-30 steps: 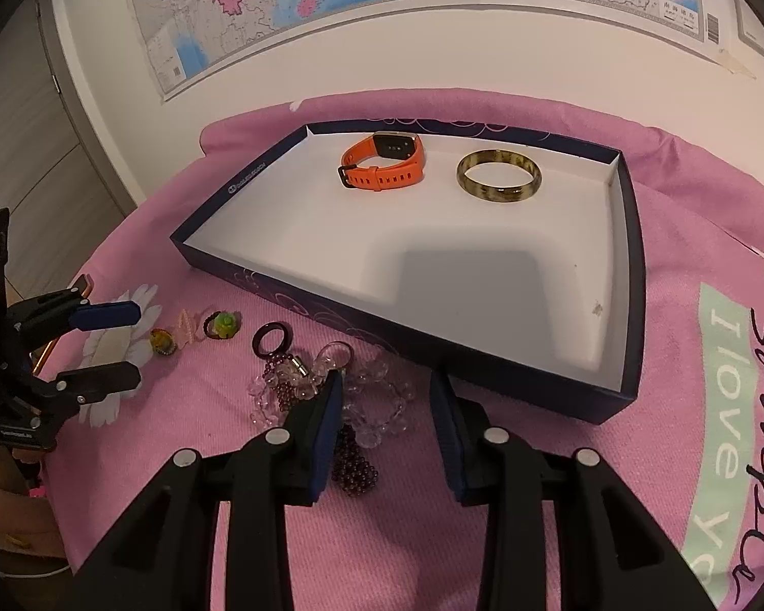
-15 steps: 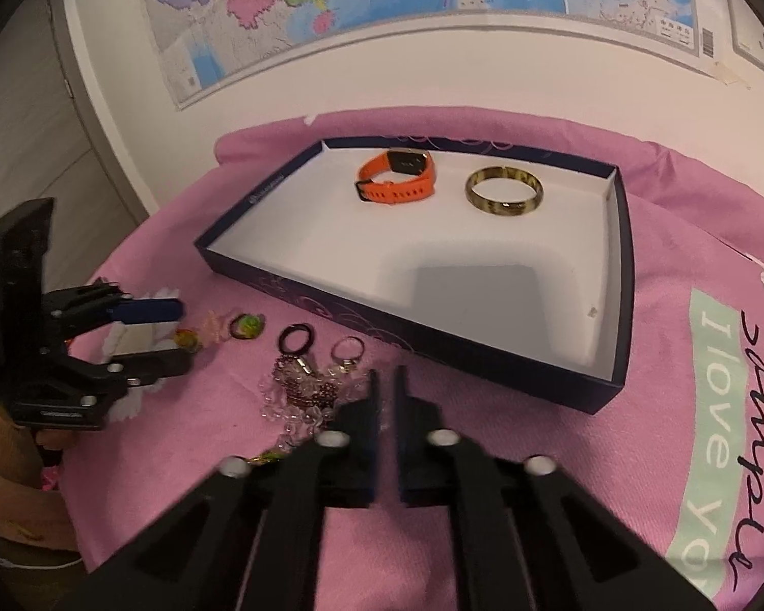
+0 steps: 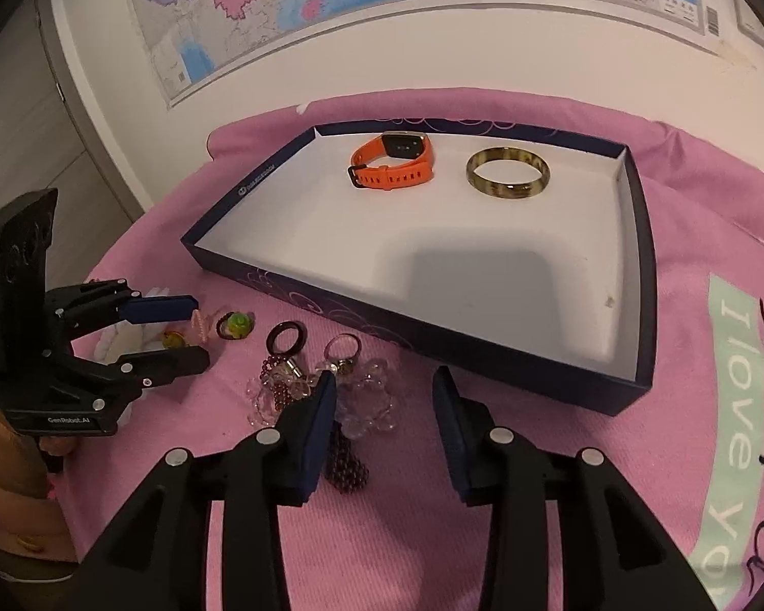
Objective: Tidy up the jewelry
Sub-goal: 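Move the left gripper to the pink pendant ring while the right gripper reaches the crystal bracelet, then grasp the pink pendant ring with the left gripper while the right gripper lifts the crystal bead bracelet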
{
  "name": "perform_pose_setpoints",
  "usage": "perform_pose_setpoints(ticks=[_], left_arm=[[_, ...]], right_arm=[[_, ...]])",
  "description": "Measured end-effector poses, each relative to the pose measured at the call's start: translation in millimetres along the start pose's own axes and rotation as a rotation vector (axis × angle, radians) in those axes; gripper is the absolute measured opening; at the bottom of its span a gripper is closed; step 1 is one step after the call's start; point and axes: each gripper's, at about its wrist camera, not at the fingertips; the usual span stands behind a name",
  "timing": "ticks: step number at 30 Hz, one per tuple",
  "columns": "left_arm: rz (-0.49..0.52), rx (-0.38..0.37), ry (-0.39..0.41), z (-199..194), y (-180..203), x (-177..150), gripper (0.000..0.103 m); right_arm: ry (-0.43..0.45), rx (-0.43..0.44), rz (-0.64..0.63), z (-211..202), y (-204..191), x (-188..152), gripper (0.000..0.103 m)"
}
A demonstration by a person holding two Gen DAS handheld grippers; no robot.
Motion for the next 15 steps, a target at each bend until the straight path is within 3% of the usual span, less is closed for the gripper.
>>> perform_pose_setpoints(ticks=[2, 3, 5, 10, 15], left_arm=[[0.004, -0.006, -0.004, 1, 1, 0, 0.046], [0.005, -0.005, -0.004, 1, 1, 1, 0.045], [0.005, -0.004, -0.004, 1, 1, 1, 0.04], [-0.007, -0.016, -0.004, 0, -1, 0, 0.025], [-0.005, -0.017, 0.002, -2, -1, -1, 0.02]], right_arm=[[-0.009, 0.013, -0.029, 2, -4, 1, 0.026], [-0.011, 0.012, -0.039, 2, -6, 1, 0.025], [-0.018, 0.008, -0.052, 3, -8, 2, 0.01], [-0.007, 0.009, -0.037, 0, -7, 0, 0.008], [0.039, 0.026, -0.023, -16, -7, 1, 0.008]])
Point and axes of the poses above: each gripper's, at about its wrist camera, not at the fingertips, and z roughly the way its jaws point, y to its right, x to its top, and after that the axes turned 7 degrees about -z, right-handed
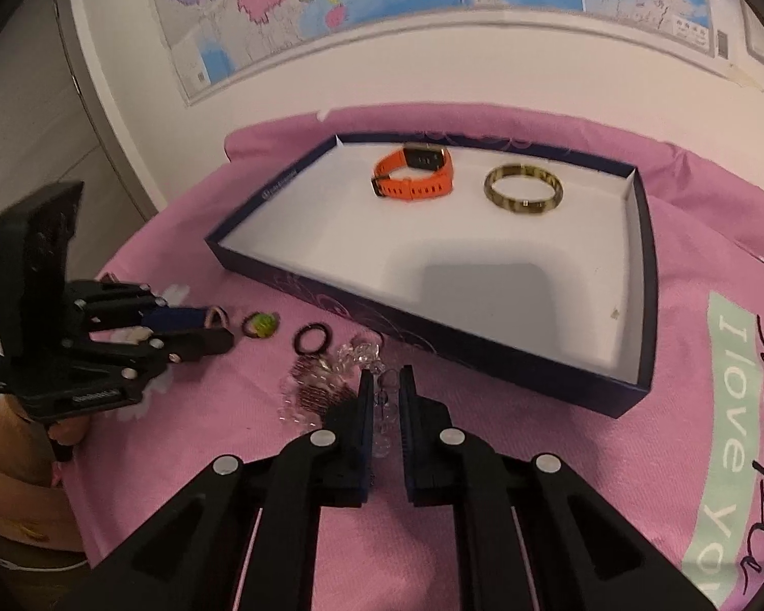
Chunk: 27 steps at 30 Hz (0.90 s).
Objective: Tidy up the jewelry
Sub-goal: 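Grasp the pink pendant ring with the left gripper while the right gripper lifts the crystal bead bracelet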
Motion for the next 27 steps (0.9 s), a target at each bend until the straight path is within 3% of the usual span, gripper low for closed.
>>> perform_pose_setpoints(ticks=[12, 27], left_arm=[[-0.011, -0.019, 0.059, -23, 4, 4, 0.019], [-0.016, -0.04, 0.105, -40, 5, 10, 0.019]], right_arm=[[0.098, 0.032, -0.011, -33, -10, 19, 0.008], [0.156, 0.006, -0.023, -58, -8, 33, 0.008]])
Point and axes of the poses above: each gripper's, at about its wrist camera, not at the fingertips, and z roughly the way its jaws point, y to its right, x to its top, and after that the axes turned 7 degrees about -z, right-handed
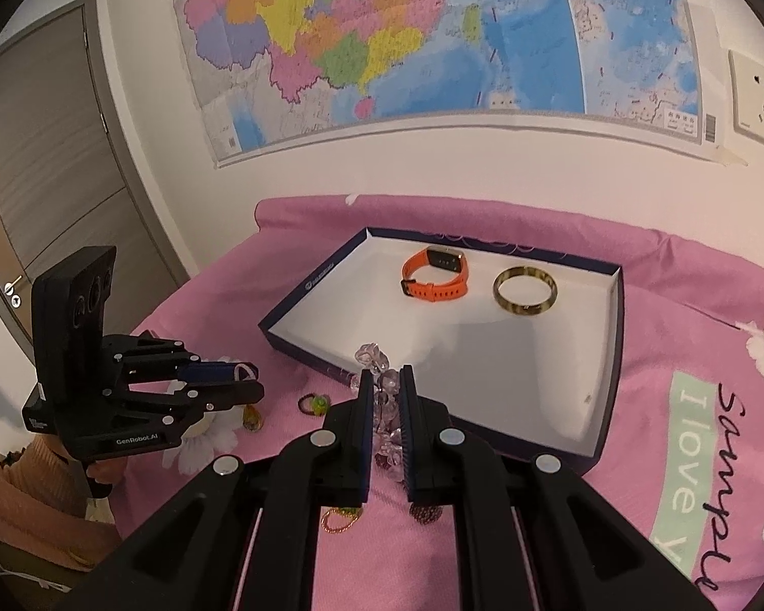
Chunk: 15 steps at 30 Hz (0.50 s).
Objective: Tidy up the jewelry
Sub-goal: 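Grasp the pink pendant ring with the left gripper while the right gripper lifts the crystal bead bracelet, then carry the ring and bracelet into the box and open both grippers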
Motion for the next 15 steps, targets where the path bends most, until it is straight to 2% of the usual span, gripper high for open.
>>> perform_pose_setpoints(ticks=[15], left_arm=[[-0.002, -0.003, 0.031, 4, 0, 22, 0.019]], right_arm=[[0.018, -0.041, 0.001, 4, 17, 22, 0.008]])
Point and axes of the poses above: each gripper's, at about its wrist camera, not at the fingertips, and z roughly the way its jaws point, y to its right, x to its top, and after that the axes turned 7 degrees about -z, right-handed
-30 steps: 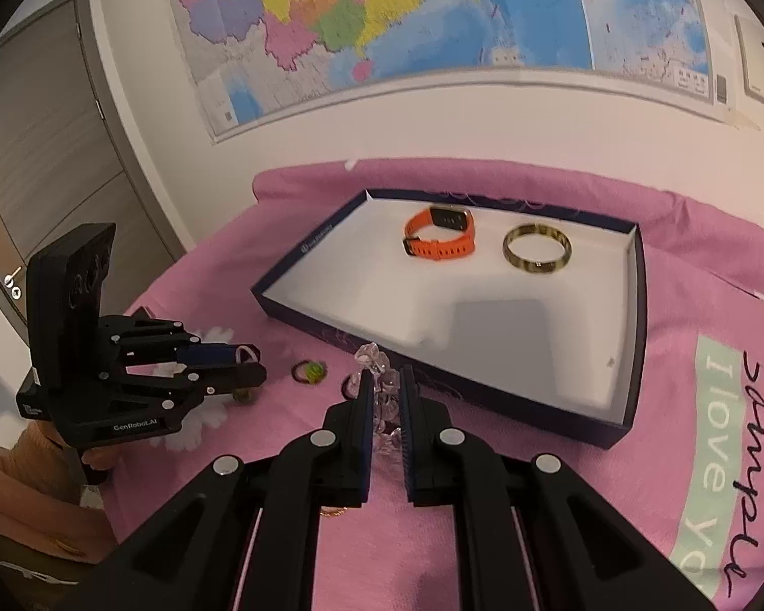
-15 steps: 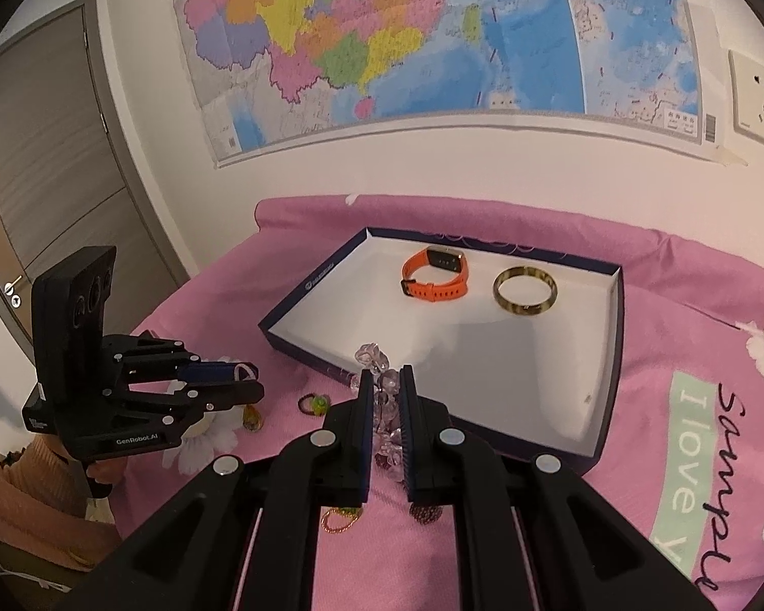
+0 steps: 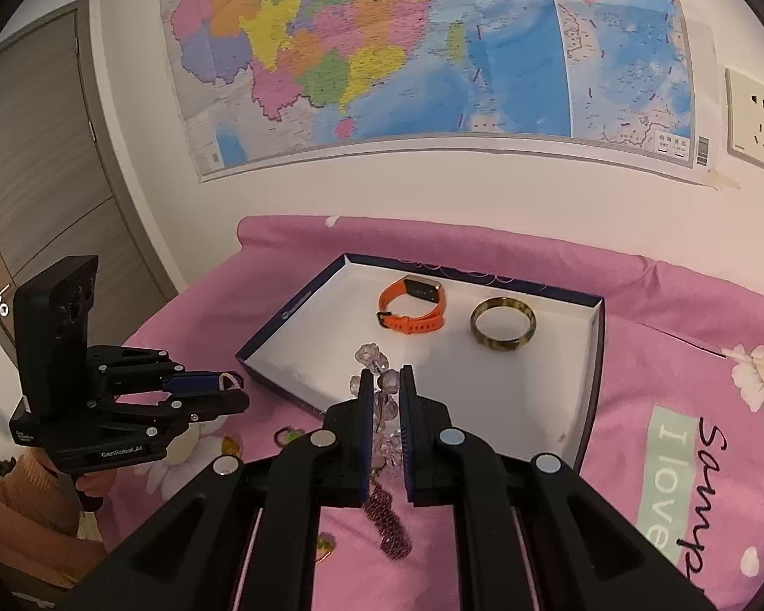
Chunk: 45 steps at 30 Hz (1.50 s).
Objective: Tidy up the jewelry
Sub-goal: 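Carry the ring and bracelet into the box and open both grippers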
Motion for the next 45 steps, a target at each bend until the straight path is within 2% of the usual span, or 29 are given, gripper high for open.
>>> perform_pose_setpoints(ticks=[23, 45], left_arm=[[0.011, 0.025, -0.008, 40, -1, 42, 0.019], [-0.006, 0.059, -0.087, 91, -8, 64, 0.019]], right_arm=[[-0.033, -0.032, 0.034, 41, 28, 17, 0.008], [-0.064, -0.026, 0.073, 77, 44, 28, 0.008]])
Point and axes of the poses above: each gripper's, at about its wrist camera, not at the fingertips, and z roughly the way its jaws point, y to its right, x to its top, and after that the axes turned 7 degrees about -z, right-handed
